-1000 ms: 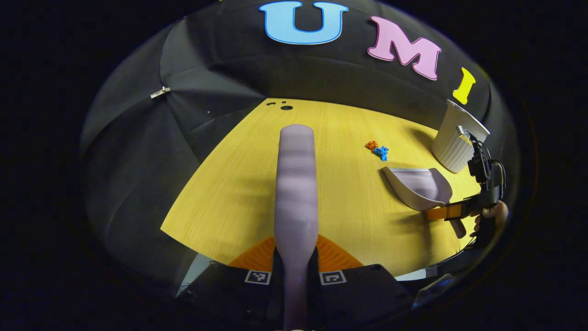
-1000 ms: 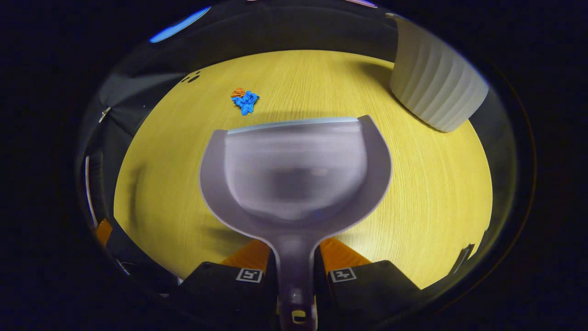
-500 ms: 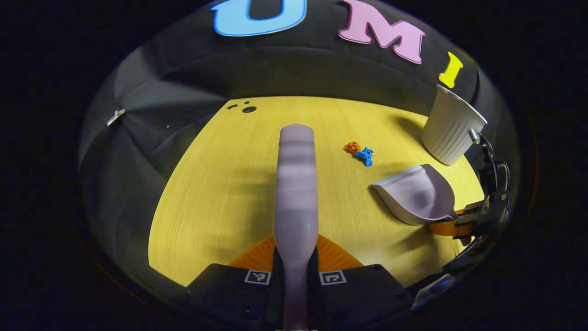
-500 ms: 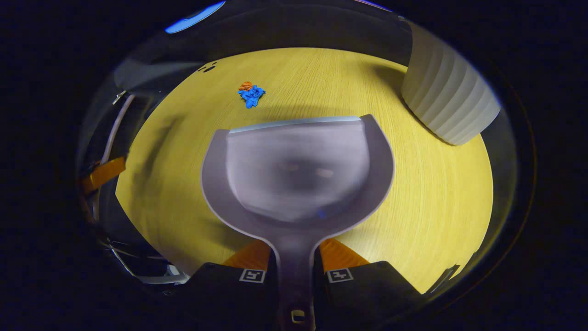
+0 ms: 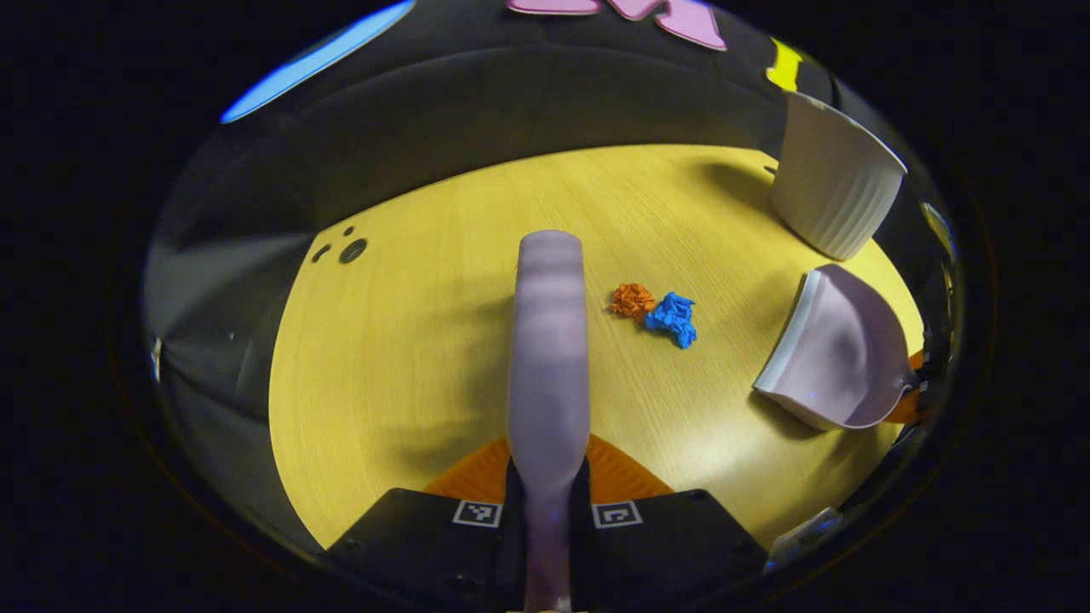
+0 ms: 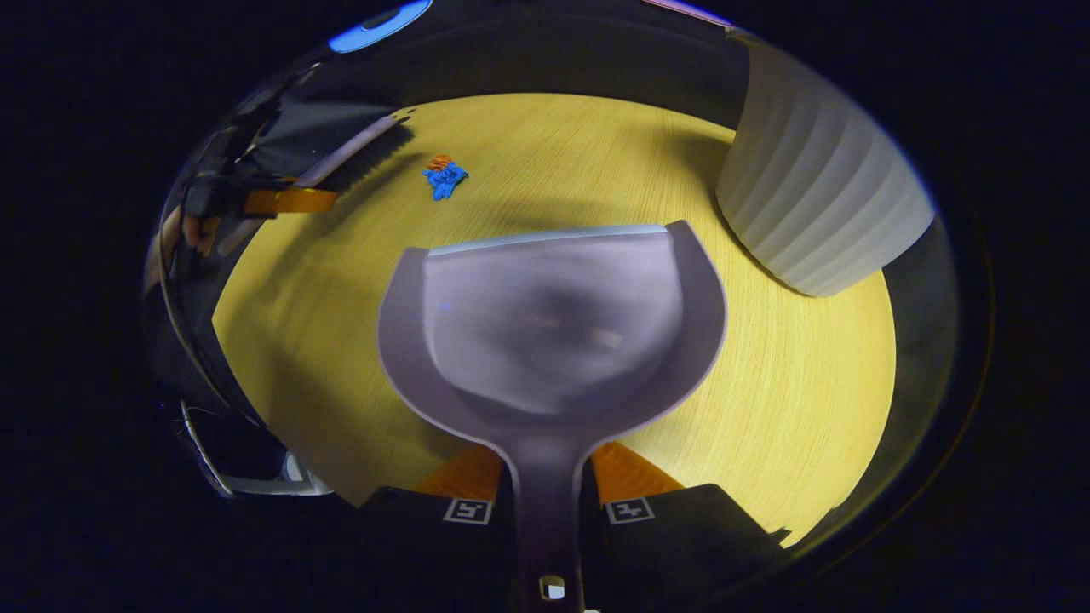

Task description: Pick up the small broom and dustpan from the desktop, sweep the trash into the dustpan with the broom, and then empty the trash into the garbage bin.

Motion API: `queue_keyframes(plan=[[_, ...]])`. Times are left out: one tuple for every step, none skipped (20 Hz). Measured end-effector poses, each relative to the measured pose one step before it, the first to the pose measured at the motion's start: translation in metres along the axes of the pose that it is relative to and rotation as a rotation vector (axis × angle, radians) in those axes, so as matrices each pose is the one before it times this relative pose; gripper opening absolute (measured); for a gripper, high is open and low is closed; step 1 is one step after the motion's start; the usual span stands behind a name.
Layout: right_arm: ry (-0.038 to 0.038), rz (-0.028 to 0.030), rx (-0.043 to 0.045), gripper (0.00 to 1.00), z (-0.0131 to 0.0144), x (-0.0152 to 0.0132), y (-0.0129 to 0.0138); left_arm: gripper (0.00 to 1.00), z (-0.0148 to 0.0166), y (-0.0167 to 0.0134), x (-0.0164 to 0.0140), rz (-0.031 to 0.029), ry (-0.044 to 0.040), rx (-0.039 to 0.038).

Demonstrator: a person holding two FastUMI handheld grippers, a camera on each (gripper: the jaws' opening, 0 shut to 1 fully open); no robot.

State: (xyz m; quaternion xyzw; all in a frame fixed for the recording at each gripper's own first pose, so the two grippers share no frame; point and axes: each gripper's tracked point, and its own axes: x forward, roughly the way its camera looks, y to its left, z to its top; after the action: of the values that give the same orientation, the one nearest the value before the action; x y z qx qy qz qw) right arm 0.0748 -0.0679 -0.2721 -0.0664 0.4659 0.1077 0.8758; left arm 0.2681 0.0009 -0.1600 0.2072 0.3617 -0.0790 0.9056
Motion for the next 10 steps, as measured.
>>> queue_keyframes(plan=[[0.00267,0.01149,-0.01175,0.34,0.00065,-0.00174,-0.00123,0.24,0.00836,0.00137,0.00737,-0.00053,0.00986,0.04605],[0.00175,0.00717,-0.01665,0.33,0.00014,-0.00085,-0.00233,0.24,0.00792,0.00211,0.00711,0.00111,0.00995,0.04282],[0.00201,0.00442,-0.02005,0.33,0.00043,-0.00066,-0.00247,0.24,0.00781,0.00166,0.00748,-0.00175,0.00519,0.04190],[0.00306,0.00430,-0.01702,0.33,-0.00077,0.00091,-0.00113,0.24,0.00352,-0.00139,0.00762,-0.01122,0.00976,0.03823],[0.00755,0.00663,-0.00920,0.33,-0.00119,0.00059,-0.00035,0.24,0.00379,-0.00193,0.00486,-0.01527,0.01625,0.03942],[0.01154,0.00764,-0.00369,0.33,-0.00255,0.00074,0.00015,0.25,0.00075,-0.00174,0.00292,-0.02050,0.02173,0.03871],[0.00877,0.00873,-0.00600,0.33,-0.00156,0.00228,0.00153,0.26,0.00074,-0.00552,0.00189,-0.02975,0.02258,0.03235],[-0.00431,0.00326,-0.00783,0.33,0.00164,0.00029,0.00002,0.24,0.00449,-0.00557,0.00361,-0.03192,-0.00259,0.03086],[-0.00399,-0.00043,-0.00947,0.30,0.00232,0.00024,0.00062,0.25,0.00427,-0.00435,-0.00001,-0.02513,0.00226,0.03515],[0.00124,0.00224,-0.00513,0.30,0.00227,-0.00011,0.00118,0.25,0.00222,-0.00100,-0.00058,-0.01930,0.00930,0.03825]])
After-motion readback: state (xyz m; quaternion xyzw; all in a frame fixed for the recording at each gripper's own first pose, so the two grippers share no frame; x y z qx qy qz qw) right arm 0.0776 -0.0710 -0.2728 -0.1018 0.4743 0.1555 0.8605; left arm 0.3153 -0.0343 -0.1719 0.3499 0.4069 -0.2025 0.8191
